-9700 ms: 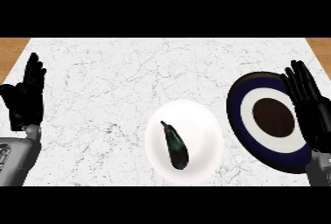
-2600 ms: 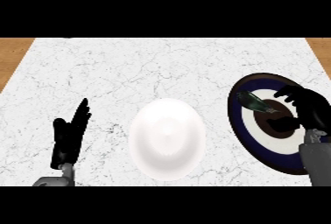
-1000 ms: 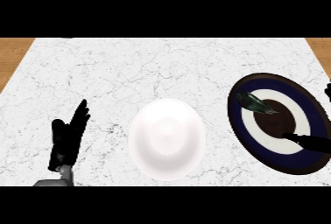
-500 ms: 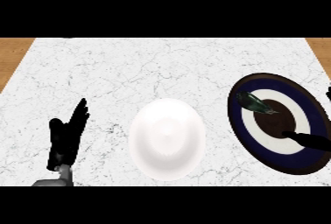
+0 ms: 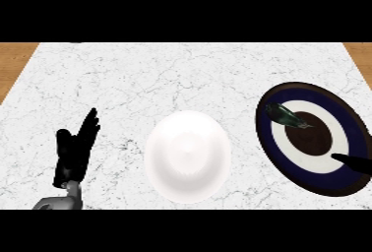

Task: Pick the eggplant from the plate and place it in the plate

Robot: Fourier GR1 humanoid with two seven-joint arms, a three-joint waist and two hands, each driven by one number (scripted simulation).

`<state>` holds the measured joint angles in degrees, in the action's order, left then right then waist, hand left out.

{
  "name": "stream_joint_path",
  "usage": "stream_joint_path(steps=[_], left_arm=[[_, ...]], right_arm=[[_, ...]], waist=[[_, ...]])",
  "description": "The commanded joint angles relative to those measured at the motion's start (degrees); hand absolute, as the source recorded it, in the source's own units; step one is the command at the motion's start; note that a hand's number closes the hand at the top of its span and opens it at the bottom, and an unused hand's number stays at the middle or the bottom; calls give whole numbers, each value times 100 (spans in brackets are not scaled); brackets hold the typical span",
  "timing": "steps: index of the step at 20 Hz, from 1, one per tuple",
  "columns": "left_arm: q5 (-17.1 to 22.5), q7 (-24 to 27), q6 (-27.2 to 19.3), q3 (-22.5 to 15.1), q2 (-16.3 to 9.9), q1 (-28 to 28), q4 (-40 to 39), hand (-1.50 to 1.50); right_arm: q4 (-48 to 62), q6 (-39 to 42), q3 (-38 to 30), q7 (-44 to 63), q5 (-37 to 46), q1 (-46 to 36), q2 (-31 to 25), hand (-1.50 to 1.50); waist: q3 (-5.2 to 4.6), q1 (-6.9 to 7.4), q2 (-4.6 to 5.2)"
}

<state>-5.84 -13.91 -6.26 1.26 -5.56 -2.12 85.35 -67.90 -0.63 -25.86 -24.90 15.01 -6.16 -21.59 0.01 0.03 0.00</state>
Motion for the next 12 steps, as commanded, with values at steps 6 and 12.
stream_joint_path(steps=[6,12], left_arm=[[59,27,161,42,-3,189,177,0],[-162,387,-117,19,218,-46,-515,0]], right_arm=[[636,-229,-264,-395,-124,-71,-311,-150],[1283,-122,-586,-1270,-380,125,-495,-150]], waist=[[0,12,-1],[2,4,6]])
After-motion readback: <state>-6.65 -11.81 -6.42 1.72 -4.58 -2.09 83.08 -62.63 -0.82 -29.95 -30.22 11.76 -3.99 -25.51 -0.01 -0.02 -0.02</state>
